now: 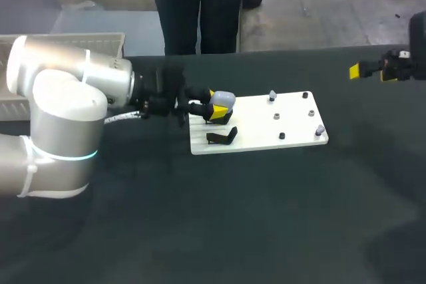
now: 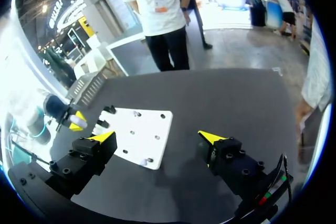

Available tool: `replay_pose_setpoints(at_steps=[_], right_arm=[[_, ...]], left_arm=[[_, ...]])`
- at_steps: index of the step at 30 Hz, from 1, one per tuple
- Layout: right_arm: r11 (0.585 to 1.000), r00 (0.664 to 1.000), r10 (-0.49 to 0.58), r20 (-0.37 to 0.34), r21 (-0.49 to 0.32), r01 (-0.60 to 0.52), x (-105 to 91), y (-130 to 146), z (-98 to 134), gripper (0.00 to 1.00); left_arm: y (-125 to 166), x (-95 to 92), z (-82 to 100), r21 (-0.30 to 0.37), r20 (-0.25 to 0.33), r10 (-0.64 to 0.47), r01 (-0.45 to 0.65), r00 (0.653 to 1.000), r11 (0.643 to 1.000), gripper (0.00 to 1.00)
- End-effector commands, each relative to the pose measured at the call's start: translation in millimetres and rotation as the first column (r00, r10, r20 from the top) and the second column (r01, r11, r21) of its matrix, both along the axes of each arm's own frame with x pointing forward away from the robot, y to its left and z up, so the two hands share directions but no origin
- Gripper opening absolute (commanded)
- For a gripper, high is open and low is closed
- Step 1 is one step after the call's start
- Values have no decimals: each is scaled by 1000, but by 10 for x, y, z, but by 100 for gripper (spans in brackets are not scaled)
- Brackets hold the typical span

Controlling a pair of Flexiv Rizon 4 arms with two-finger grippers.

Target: Pick up each earbud case from the left stands, insert the matching earbuds, close the lid, and place the case in the box.

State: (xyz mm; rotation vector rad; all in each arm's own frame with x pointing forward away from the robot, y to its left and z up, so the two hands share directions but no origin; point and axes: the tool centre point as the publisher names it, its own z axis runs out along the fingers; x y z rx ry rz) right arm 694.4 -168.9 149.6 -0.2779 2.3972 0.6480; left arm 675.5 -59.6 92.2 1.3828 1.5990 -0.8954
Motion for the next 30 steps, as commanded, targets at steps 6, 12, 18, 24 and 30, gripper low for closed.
replay_pose_setpoints(at_steps=[6, 12, 18, 24, 30], right_arm=[[995, 995, 93, -39, -19, -93, 35, 564, -109, 100], [983, 982, 180, -62, -28, -182, -4, 902, -174, 100], [968, 965, 250, -73, -16, -252, -67, 1160, -231, 100], [957, 953, 290, -87, 11, -290, -111, 1367, -312, 100], [952, 947, 305, -95, 16, -305, -86, 1489, -342, 100]], left_arm=[[-286, 191, 157, 11, 19, 10, -10, 1000, 1000, 0], [-515, 322, 172, 17, 23, -21, 20, 1000, 1000, 0], [-672, 411, 130, 44, 40, -27, 25, 999, 999, 0], [-749, 408, 90, 42, 23, -54, 53, 998, 998, 0], [-785, 329, 105, 38, 29, -78, 77, 997, 996, 0]])
